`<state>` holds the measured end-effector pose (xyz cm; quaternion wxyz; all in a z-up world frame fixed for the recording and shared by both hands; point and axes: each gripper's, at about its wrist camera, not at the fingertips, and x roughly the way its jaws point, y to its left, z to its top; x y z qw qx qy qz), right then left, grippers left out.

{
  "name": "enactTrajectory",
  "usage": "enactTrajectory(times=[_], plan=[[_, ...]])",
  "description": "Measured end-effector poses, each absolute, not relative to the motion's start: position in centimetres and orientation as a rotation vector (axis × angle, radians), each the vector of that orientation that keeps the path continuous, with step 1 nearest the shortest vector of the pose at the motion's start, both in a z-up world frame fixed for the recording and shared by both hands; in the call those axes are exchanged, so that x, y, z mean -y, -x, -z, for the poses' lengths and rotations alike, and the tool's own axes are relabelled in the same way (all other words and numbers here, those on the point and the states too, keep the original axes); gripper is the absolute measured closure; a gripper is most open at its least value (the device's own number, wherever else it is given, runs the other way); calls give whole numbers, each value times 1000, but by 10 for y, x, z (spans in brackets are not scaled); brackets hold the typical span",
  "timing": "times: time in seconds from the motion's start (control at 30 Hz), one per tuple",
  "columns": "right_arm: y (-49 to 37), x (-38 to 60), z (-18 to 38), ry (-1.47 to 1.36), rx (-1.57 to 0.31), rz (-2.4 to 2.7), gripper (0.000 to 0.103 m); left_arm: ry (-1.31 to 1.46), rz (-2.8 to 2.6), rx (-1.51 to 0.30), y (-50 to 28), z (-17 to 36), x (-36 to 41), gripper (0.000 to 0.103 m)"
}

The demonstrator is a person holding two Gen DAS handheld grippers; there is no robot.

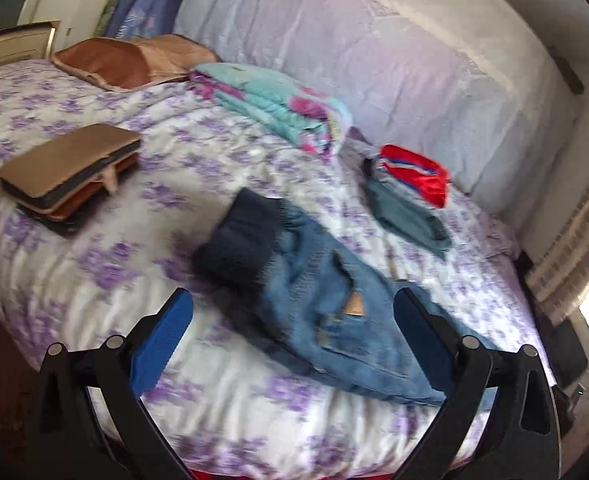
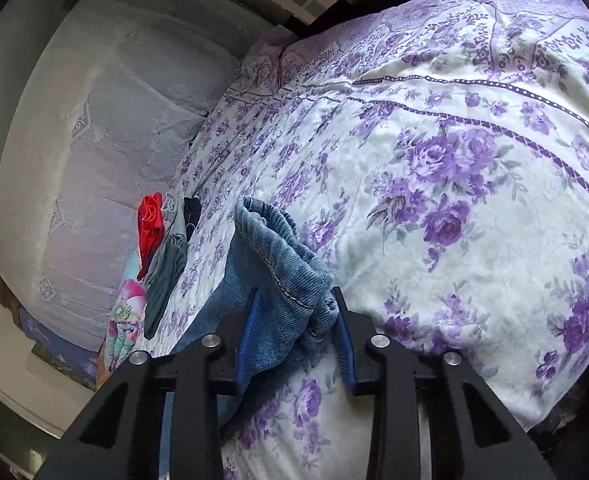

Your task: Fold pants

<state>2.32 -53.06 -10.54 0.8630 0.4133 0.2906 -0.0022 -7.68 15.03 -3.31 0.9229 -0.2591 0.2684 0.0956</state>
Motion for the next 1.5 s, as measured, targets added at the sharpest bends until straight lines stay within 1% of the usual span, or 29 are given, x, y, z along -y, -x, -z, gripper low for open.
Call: enactTrajectory(times=[0.07,0.13,0.2,0.27,0.4,0.5,0.63,0.8,0.93,1.13,1.2,1.3,1.37,1.47,1.5], plan=[[-21,530,105,-863,-593,7,75,524,-261,-633,62,51,-161,5],[-16,526,98,-828,-565,12,82,561,-276,-696,50,76,-173,4],[-14,509,77,-710,-533,18,83,470,-296,-643,51,77,-164,4],[-17,484,52,-581,-505,-4,83,397,-326,-674,43,80,-154,4],[-23,411,8,-298,-448,-67,84,440,-320,-659,44,80,-156,4],[-29,346,-5,-122,-436,-146,84,419,-314,-653,44,82,-156,4],[-30,253,8,97,-451,-269,84,411,-310,-642,49,81,-157,4],[-23,177,41,271,-505,-391,84,406,-300,-638,49,82,-158,4],[-15,165,57,339,-508,-384,84,399,-292,-632,50,82,-158,4],[0,160,38,355,-435,-417,84,397,-293,-627,50,82,-159,4],[1,150,46,405,-451,-432,84,397,-294,-626,50,82,-158,4],[-5,142,74,459,-538,-447,83,396,-292,-627,50,82,-159,4],[-1,142,81,479,-538,-450,82,395,-292,-626,50,82,-158,4],[5,139,78,520,-542,-466,76,396,-294,-626,51,82,-158,4],[6,141,75,508,-557,-494,68,395,-292,-626,51,82,-158,4]])
